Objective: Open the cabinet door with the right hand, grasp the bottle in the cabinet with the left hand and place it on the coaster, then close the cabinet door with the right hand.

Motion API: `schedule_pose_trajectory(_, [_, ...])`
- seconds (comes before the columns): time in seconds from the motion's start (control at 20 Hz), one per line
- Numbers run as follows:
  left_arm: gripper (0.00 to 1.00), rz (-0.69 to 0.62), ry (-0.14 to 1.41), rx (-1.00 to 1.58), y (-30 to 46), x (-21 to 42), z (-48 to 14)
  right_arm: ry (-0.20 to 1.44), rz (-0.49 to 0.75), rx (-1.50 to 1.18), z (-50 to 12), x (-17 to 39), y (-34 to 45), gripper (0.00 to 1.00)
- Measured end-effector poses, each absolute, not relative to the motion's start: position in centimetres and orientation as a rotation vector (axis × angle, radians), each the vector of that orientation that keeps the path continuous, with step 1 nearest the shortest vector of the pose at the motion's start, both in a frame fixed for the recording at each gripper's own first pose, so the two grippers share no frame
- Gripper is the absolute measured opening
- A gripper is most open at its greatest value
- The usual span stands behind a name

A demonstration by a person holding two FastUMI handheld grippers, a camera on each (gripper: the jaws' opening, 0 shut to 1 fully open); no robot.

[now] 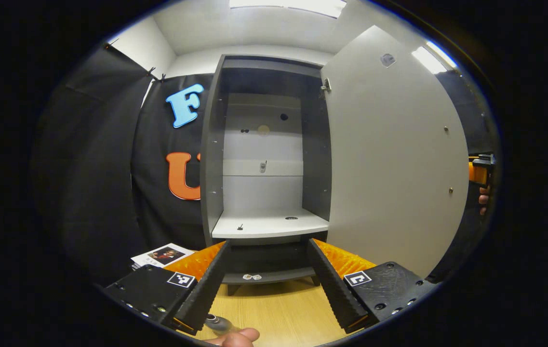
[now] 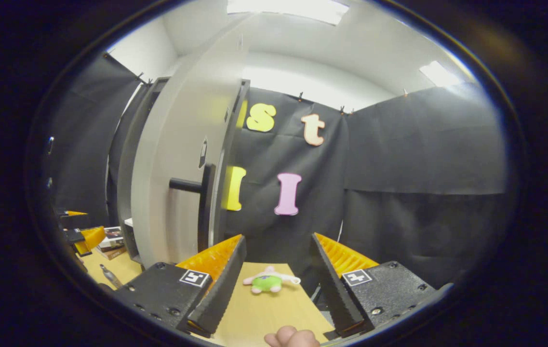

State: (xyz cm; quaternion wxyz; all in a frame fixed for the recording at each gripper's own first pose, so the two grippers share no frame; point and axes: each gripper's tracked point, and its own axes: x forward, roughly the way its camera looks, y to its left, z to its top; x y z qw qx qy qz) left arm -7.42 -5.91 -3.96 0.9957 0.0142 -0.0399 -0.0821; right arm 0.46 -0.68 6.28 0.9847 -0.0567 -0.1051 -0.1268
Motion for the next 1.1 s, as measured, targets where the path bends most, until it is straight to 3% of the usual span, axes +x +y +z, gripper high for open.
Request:
schedule_pose_trajectory(0.5, [0.97, -0.157, -0.055, -0.001, -2.7, -8.8, -4.6, -0.254, -0.328, 0.008, 7.5, -0.3, -0.3, 0.85])
schedule_pose_trajectory(0.9, [0.95, -0.103, -0.026, -0.067, 1.6, -9.5, -5.9, -0.276, -0.22, -0.017, 8.1, -0.8, 5.5, 0.84])
schedule_pose_trajectory(1.1, [0.95, -0.064, -0.024, -0.089, 4.4, -10.1, -6.1, -0.321, -0.247, -0.073, 8.9, -1.6, 7.8, 0.84])
